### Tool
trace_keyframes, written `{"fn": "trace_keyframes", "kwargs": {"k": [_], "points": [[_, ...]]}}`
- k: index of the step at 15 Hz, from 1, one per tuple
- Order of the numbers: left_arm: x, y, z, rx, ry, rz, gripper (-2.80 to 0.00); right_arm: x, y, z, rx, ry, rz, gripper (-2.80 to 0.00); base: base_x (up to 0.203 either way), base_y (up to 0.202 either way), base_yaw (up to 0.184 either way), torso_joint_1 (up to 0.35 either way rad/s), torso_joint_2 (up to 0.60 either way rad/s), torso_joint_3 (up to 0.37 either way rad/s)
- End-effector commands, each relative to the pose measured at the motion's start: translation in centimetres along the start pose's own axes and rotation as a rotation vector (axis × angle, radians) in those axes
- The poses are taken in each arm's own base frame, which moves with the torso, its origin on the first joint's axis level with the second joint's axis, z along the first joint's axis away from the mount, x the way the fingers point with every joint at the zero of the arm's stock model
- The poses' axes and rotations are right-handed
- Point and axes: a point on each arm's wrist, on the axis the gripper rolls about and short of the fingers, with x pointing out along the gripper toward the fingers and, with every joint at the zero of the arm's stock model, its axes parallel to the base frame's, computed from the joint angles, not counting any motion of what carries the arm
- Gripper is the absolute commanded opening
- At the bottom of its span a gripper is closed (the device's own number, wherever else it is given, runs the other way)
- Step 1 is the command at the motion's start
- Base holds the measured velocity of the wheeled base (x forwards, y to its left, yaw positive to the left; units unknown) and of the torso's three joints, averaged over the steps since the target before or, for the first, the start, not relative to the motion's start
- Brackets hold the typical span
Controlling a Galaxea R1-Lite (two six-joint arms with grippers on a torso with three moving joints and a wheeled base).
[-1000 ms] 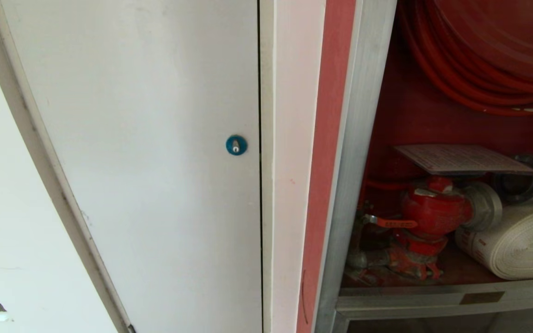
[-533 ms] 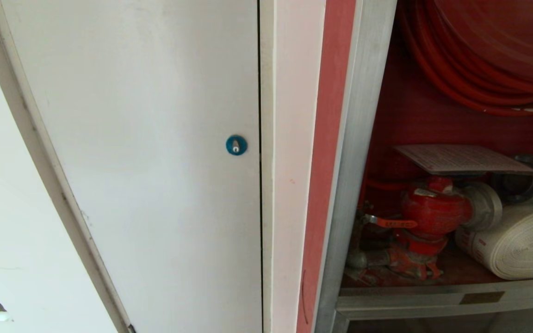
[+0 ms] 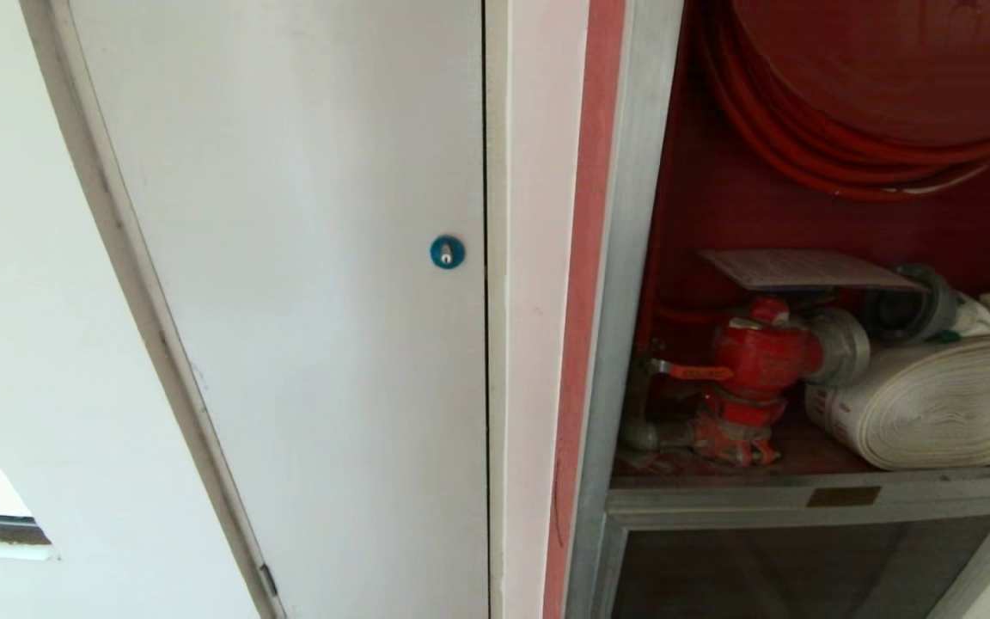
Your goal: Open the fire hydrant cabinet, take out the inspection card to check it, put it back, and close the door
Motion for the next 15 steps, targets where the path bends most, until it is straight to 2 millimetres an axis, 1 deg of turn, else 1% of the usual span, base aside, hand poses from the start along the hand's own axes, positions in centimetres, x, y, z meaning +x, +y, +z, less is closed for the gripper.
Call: {"fn": "trace_keyframes", "kwargs": {"k": [1,15], "points": [[0.01,0.0,0.01,0.0,0.001,0.0,-2.8,0.01,0.0,0.01,0.0,0.001,0.0,-2.8,-0.195,0.0,0.001,-0.001,0.0,-0.002],[0.01,0.0,0.01,0.001,0.001,0.0,-2.8,0.01,0.0,-0.01,0.0,0.002,0.0,-2.8,-0.197,0.0,0.002,0.002,0.0,0.003]]}}
